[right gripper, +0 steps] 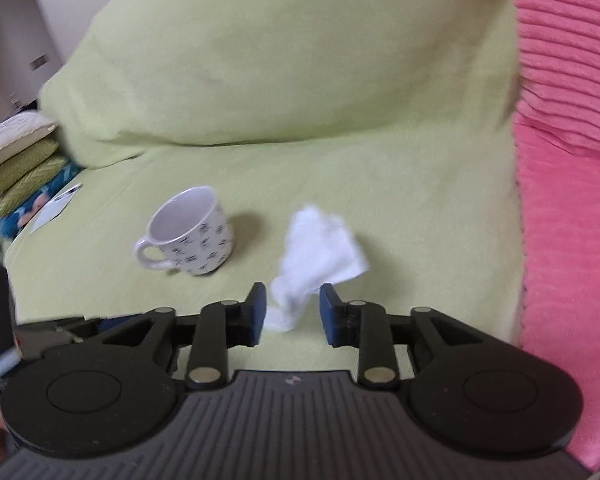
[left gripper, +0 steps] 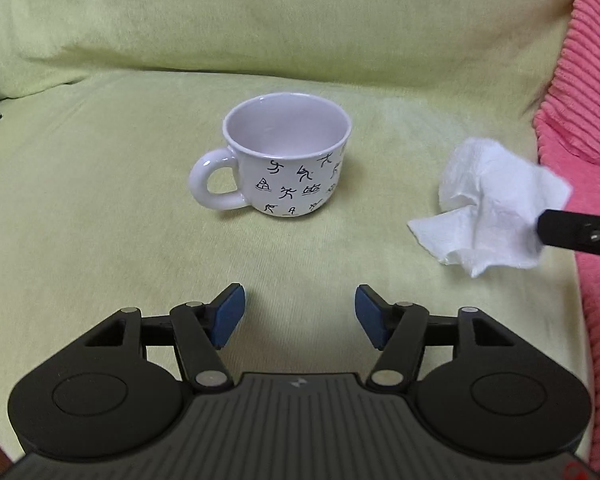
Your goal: Clean container
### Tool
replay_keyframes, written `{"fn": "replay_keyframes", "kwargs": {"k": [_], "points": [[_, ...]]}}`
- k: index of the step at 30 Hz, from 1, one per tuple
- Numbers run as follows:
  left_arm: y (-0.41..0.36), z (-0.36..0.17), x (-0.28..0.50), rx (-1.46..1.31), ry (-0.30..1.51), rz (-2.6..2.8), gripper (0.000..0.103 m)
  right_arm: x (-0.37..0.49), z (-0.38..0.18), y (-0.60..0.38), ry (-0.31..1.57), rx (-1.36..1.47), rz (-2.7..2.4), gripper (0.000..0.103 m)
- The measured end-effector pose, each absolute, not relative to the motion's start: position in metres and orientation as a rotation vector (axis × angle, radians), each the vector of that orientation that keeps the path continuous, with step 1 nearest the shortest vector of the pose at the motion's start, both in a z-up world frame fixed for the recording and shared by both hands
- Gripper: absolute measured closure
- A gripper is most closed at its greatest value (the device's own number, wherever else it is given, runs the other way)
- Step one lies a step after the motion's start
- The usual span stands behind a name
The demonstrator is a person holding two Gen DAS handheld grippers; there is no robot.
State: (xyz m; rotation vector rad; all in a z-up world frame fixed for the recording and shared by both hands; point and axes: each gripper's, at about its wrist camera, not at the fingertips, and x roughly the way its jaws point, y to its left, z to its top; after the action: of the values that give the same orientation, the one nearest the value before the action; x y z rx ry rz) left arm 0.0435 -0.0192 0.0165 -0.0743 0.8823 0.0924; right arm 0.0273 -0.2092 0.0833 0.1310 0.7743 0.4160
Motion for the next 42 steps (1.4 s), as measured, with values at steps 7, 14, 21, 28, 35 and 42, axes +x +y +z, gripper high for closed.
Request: {"fn": "replay_keyframes", "kwargs": {"k": [7, 14, 21, 28, 35, 42], "points": [[-0.019, 0.041, 0.007, -0.147, 0.892, 0.107, 0.025, 0.021, 0.076, -0.210, 0.875, 0.067, 0.408, 0.073], [-0.029, 0.073, -0.023, -0.120, 0.840, 0.126, 0.024, -0.010, 0.087, -0.210, 0.905, 0.046, 0.445, 0.073], [-0.038, 0.098, -0.063, -0.090, 0.787, 0.145, 0.018, -0.057, 0.103, -0.213, 0.835, 0.054, 0.494, 0.073], [-0.054, 0.109, -0.096, 0.021, 0.735, 0.226, 0.002, -0.095, 0.115, -0.210, 0.783, 0.015, 0.466, 0.073], [-0.060, 0.126, -0.119, 0.040, 0.703, 0.245, 0.002, -0.127, 0.136, -0.206, 0.640, -0.054, 0.381, 0.073], [-0.059, 0.140, -0.135, 0.000, 0.711, 0.212, 0.002, -0.145, 0.147, -0.202, 0.627, -0.127, 0.409, 0.073]]}}
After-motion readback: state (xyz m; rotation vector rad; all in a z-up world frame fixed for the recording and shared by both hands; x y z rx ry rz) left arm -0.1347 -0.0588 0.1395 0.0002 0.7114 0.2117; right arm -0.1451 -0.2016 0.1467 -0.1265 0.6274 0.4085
